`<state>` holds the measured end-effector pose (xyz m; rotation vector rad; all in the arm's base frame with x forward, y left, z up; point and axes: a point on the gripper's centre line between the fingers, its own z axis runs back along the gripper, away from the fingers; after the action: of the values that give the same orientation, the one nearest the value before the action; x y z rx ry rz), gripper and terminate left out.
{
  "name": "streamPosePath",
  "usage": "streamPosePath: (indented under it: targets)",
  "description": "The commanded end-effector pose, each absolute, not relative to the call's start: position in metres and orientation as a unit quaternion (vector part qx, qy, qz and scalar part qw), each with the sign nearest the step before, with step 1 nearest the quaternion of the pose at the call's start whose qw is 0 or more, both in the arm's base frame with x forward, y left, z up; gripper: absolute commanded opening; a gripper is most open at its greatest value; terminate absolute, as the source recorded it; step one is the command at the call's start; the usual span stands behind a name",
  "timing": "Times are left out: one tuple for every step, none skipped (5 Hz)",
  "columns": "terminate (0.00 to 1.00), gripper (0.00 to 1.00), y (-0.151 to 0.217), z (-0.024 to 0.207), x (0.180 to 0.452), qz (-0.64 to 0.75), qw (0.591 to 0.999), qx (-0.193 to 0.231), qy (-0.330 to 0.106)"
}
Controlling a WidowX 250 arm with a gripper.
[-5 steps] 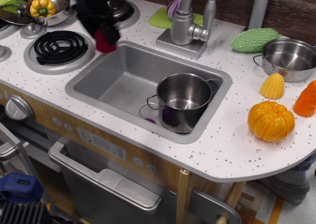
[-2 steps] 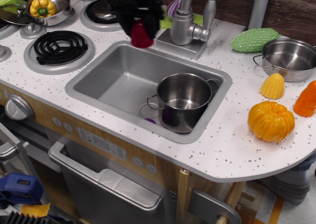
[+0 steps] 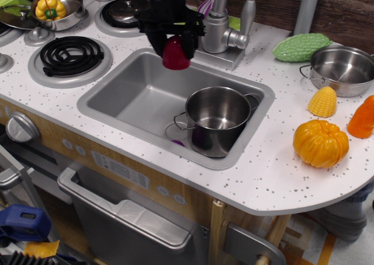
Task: Put sweet potato in pot which is in sink
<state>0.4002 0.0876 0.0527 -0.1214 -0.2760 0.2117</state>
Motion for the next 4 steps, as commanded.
streamPosePath:
  targets:
    - [0.0, 0.0, 0.082, 0.093, 0.406, 0.105, 0.975, -0.053, -0.19]
    - [0.0, 0.0, 0.076, 0.092, 0.406, 0.109, 0.974, -0.053, -0.193]
    - [0.0, 0.0, 0.067, 0.094, 0.406, 0.122, 0.973, -0.052, -0.192]
    - [0.0, 0.0, 0.061, 0.093, 0.404, 0.131, 0.971, -0.052, -0.193]
